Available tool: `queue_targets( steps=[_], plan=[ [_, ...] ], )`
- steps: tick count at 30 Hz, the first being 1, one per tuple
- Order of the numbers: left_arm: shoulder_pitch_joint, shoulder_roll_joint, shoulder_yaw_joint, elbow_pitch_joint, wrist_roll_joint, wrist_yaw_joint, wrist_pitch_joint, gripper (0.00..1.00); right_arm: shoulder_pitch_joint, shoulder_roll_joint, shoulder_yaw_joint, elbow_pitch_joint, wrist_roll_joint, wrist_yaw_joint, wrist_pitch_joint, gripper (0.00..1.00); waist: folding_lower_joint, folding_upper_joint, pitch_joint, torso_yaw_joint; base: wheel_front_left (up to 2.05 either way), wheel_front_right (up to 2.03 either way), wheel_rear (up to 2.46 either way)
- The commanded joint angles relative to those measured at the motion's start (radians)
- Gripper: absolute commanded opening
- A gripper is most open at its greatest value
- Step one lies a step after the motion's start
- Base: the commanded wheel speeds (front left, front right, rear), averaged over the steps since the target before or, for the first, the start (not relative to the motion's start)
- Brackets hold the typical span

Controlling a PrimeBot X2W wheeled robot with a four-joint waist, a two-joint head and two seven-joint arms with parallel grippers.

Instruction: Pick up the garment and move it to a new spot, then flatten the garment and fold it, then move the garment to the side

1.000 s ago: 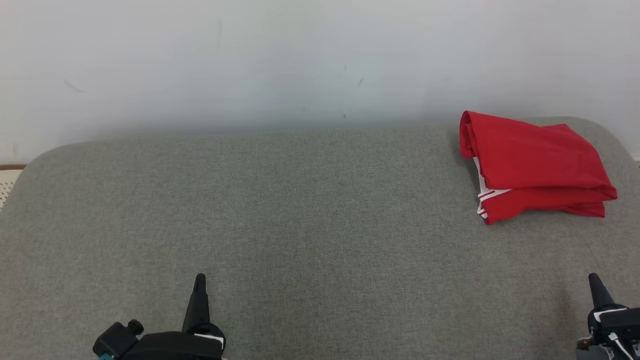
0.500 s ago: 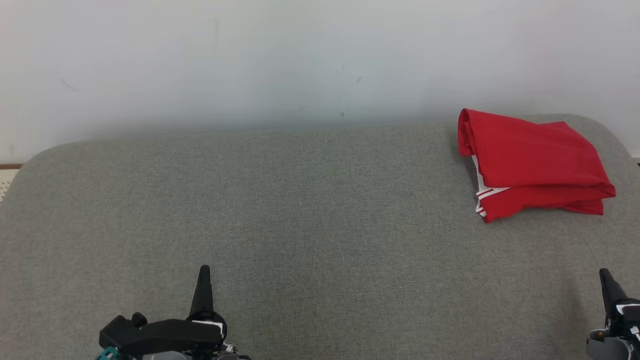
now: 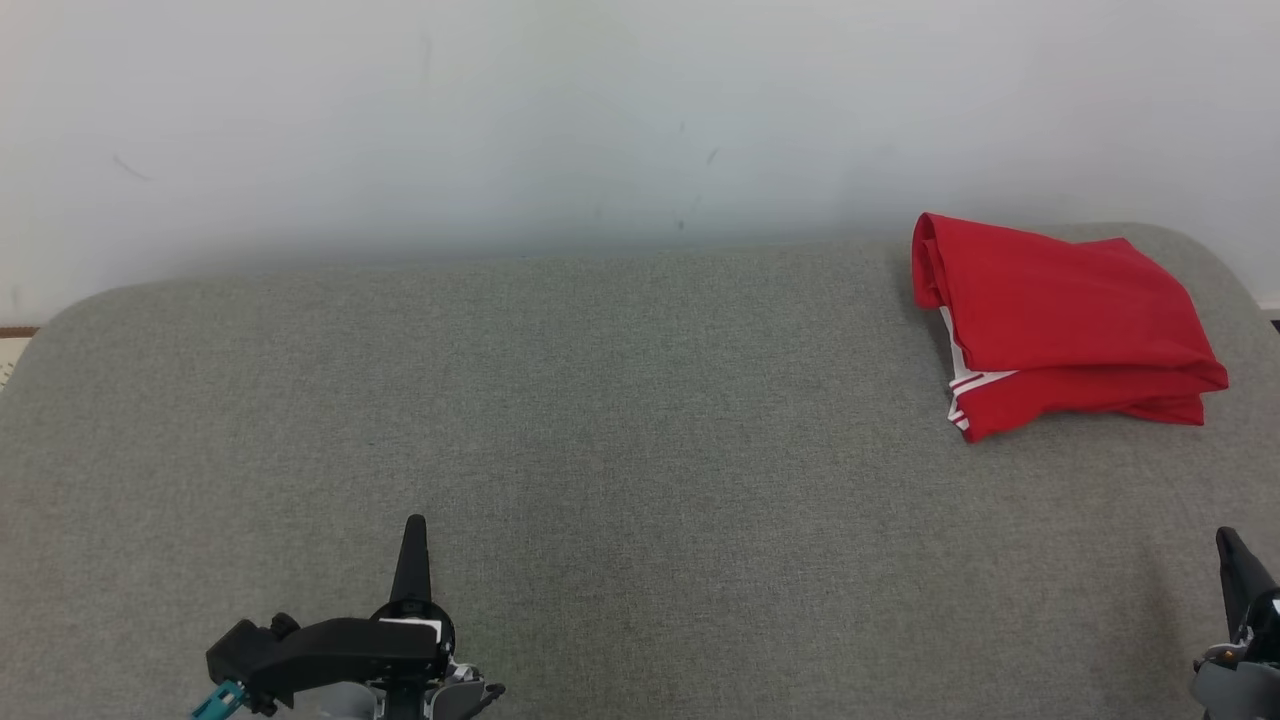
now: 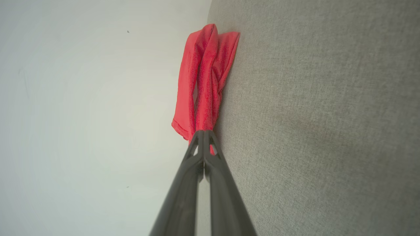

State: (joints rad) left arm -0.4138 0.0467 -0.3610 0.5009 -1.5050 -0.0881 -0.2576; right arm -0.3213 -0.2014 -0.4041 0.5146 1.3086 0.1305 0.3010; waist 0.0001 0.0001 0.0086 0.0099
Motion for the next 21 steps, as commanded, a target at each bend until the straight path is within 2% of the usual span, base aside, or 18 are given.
queue_targets(
  steps=[1,21],
  plan=[
    [-0.023,0.005,-0.007,0.006,-0.027,-0.009,-0.005,0.0,-0.02,-0.011,-0.013,0.003,0.022,0.0,0.011,0.0,-0.0001,-0.0001,0.001,-0.001,0.0,0.0,0.0],
    [-0.082,0.006,-0.056,0.062,-0.207,-0.03,-0.006,0.0,-0.061,-0.018,-0.087,0.046,0.16,0.0,0.081,0.0,-0.0001,-0.0001,0.008,-0.007,0.0,0.0,0.0]
  ],
)
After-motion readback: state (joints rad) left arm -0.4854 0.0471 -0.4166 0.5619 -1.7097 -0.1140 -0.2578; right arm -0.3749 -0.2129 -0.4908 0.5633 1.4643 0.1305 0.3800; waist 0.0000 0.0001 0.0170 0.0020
